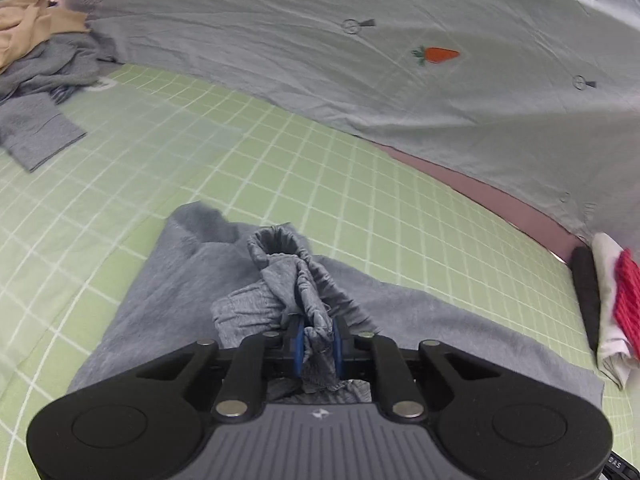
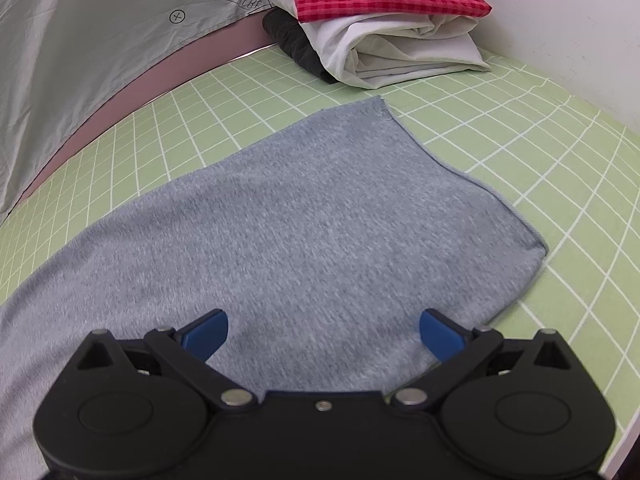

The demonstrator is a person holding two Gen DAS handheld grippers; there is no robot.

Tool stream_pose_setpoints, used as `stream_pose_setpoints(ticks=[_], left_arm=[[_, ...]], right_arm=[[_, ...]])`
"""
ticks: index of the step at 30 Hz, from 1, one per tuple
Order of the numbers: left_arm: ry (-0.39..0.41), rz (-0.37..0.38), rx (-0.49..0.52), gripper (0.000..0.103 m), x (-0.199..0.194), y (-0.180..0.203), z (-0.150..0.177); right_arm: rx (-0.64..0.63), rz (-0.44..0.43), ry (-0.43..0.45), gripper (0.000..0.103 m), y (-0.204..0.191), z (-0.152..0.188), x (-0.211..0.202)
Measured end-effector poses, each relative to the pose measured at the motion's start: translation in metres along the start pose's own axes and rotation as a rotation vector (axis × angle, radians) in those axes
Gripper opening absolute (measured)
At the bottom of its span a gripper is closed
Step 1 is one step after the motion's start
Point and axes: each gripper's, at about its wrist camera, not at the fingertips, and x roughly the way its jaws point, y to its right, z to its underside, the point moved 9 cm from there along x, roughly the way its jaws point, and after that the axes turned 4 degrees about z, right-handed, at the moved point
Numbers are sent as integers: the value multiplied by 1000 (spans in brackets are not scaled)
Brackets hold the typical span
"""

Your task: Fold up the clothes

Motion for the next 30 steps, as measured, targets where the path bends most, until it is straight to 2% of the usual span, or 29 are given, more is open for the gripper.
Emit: stream_pose_setpoints(ticks=[2,3,7,11,15,17,18,20,21,24,30], left_arm=[[-16,59,65,19,5,28,5],[-28,86,104,25,8,41,9],[-24,142,181,62,4,66,16],[40,88,100,63,-14,38,2],[76,-67,-9,61,-25,-11,-5],[36,-156,-24,58,-18,-32,0],[12,-194,-21,54,-13,-41,4],[-42,-232,5,48,-3,-50,13],[-65,-230,27,43,2,-49,17],[-93,-173,70,40,10,-32,27],[-149,80,187,40,25,44,49]], right_arm=[[3,6,1,103,1,0,1],[2,10,1,103,2,0,1],[-19,26,2,103,-1,2,2],[-25,29,2,103,0,3,1],[-26,41,-1,103,0,1,3],[-35,51,-3,103,-1,2,4],[-43,57,-4,103,-2,2,4],[-58,67,-5,103,-4,3,5],[-63,70,-6,103,-4,3,5],[-65,67,-8,103,-4,2,5],[-53,60,-7,103,-3,2,4]])
